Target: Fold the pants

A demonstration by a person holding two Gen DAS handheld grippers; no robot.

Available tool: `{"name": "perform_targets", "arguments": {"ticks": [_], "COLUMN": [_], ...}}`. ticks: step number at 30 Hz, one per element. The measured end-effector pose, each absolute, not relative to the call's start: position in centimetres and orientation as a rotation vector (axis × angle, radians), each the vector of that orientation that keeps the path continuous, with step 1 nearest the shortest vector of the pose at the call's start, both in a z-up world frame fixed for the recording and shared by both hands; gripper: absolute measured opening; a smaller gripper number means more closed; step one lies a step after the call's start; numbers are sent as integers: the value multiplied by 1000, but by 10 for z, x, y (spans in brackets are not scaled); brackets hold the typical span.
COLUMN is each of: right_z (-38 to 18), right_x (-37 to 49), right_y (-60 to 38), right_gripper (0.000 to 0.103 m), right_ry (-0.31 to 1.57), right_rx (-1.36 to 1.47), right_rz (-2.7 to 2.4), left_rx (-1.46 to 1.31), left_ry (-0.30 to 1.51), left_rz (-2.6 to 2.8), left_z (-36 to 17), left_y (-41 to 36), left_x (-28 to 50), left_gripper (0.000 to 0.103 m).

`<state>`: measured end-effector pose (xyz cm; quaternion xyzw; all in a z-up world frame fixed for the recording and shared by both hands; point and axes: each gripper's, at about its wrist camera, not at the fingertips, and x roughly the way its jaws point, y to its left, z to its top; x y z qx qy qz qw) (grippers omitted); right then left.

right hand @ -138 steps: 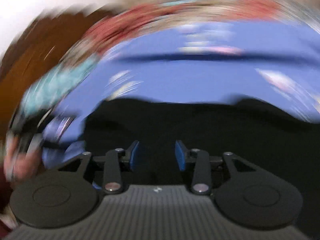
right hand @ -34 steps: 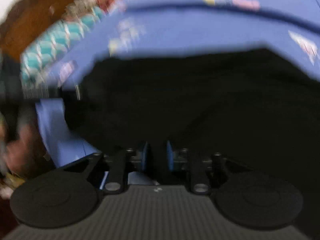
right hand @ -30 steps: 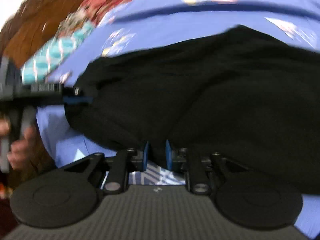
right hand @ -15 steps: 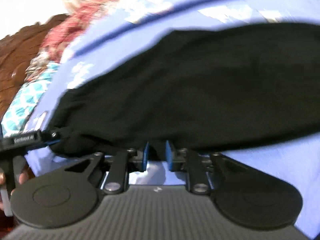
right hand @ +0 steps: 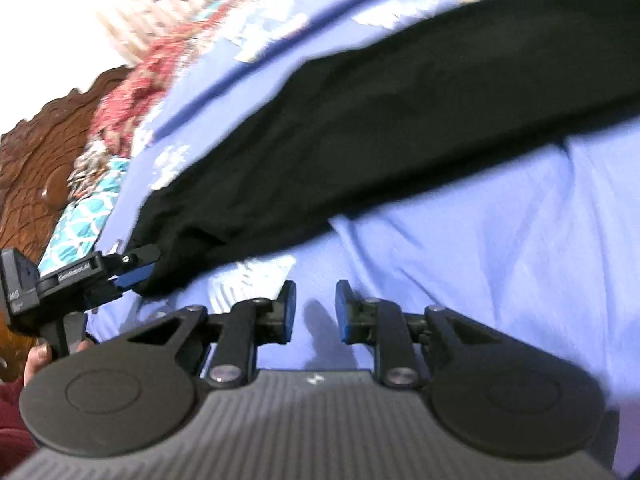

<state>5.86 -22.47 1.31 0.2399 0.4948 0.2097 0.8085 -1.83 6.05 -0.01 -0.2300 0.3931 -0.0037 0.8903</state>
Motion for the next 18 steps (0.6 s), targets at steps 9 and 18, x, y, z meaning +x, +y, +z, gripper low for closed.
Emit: {"name": "perform_targets", "arguments": {"ticks": [9,18], "right_z": [7,2], "right_x": [57,49], "right_y": [-237,-253], "right_gripper": [23,23], "right_ry": [1067,1058], "right_rx": [624,723], "right_rz": [435,441], "left_rx": [-469,-445], "left_ry": [827,829], "left_rz": [-5,1], "left_z": [-4,-3], "left_y": [60,55], "left_x": [-16,-15], "left_gripper": [60,62]}}
